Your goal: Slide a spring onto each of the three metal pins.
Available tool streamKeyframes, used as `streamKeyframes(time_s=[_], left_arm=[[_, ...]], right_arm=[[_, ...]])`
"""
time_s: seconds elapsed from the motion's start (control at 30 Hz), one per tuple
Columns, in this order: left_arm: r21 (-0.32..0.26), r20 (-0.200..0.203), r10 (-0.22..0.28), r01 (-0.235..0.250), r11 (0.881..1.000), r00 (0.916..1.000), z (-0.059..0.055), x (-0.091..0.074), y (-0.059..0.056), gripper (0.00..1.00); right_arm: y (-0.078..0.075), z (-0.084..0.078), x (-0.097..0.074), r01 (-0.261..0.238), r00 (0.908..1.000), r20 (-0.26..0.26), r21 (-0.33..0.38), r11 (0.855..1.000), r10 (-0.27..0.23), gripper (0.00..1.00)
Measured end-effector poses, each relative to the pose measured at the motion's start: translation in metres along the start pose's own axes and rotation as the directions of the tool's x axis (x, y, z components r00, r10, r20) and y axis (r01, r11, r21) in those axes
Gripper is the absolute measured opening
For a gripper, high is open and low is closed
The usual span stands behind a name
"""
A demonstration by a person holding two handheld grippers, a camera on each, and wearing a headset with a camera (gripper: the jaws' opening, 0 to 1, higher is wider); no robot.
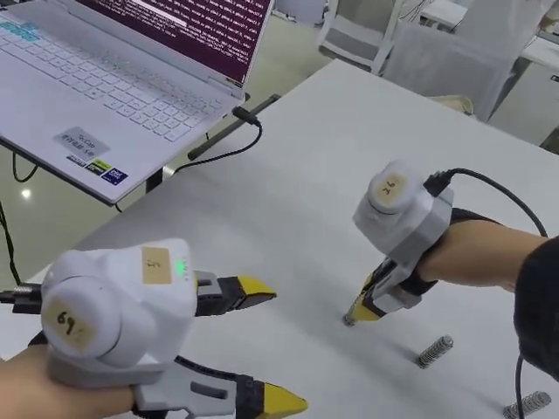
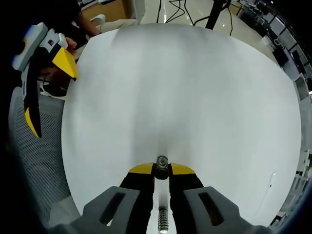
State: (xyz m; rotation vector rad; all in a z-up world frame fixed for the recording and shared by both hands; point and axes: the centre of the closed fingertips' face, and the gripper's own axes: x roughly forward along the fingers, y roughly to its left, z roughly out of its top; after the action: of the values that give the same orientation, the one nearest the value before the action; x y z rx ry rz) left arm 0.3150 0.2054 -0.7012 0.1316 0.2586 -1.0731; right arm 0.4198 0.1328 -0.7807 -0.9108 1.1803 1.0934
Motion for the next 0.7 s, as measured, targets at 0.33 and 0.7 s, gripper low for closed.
streamKeyframes(time_s=[0.33, 0.7], left_arm=[[0.003, -0.004, 0.0, 0.0, 1.0, 1.0, -0.0001, 0.0007, 0.0006, 0.57], [0.001, -0.002, -0.01, 0.01, 1.0, 0.9999, -0.0001, 0.0032, 0.001, 0.57]], right_arm=[[0.0037, 0.0034, 0.0027, -0.005, 1.0, -0.005, -0.006, 1.0, 0.005, 0.09], [0.0071, 0.0037, 0.0045, -0.013, 0.9999, -0.004, -0.025, 1.0, 0.013, 0.12]])
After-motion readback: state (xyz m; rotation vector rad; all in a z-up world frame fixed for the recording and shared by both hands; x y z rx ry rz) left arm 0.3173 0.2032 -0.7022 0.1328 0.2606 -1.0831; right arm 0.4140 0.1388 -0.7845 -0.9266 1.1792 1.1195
